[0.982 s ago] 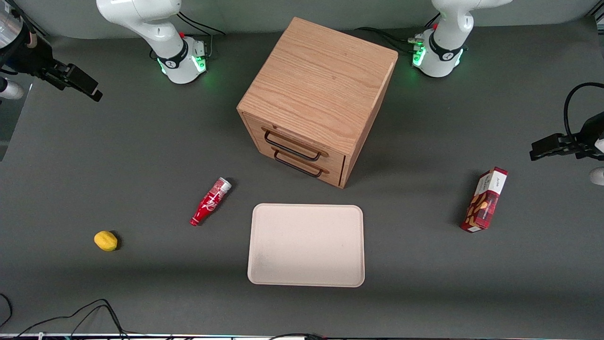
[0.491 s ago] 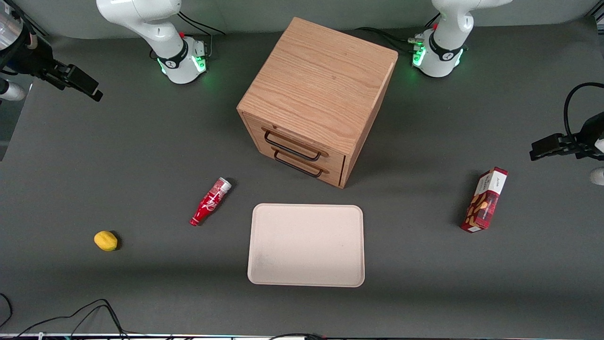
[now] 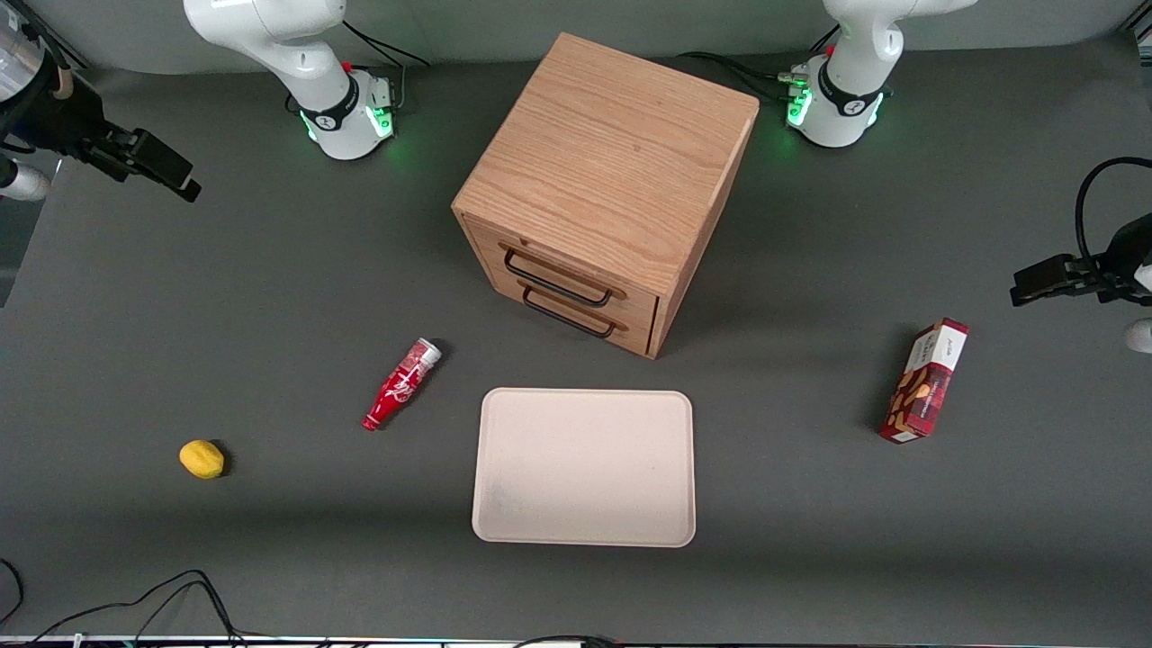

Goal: Place coke bottle on tray

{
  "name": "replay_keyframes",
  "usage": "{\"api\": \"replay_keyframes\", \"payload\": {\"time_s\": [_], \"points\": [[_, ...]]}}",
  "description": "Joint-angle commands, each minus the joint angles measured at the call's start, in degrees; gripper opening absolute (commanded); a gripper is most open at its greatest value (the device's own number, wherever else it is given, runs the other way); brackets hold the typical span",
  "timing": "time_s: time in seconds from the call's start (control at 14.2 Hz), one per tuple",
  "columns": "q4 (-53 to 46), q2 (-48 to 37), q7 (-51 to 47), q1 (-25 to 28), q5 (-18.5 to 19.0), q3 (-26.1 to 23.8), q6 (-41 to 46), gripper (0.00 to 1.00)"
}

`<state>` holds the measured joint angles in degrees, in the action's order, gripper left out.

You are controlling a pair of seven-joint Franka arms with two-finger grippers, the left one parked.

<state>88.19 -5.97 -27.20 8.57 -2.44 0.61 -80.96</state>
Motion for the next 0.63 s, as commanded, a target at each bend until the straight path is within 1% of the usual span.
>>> {"api": "replay_keyframes", "payload": {"time_s": [0.0, 0.14, 0.28, 0.35, 0.56], "points": [[-10.56, 10.33, -2.66, 0.66, -3.53, 0.19, 1.16, 1.0], [-11.9, 14.91, -6.17, 0.66, -4.07, -2.26, -0.42, 1.0], [-10.85, 18.43, -11.44, 0.66, -4.16, -4.81, -5.24, 1.0], [-9.8, 20.62, -14.25, 0.66, -4.07, -6.3, -6.83, 1.0], [-3.22, 26.25, -19.53, 1.35, -4.07, -7.11, -16.82, 1.0]]}}
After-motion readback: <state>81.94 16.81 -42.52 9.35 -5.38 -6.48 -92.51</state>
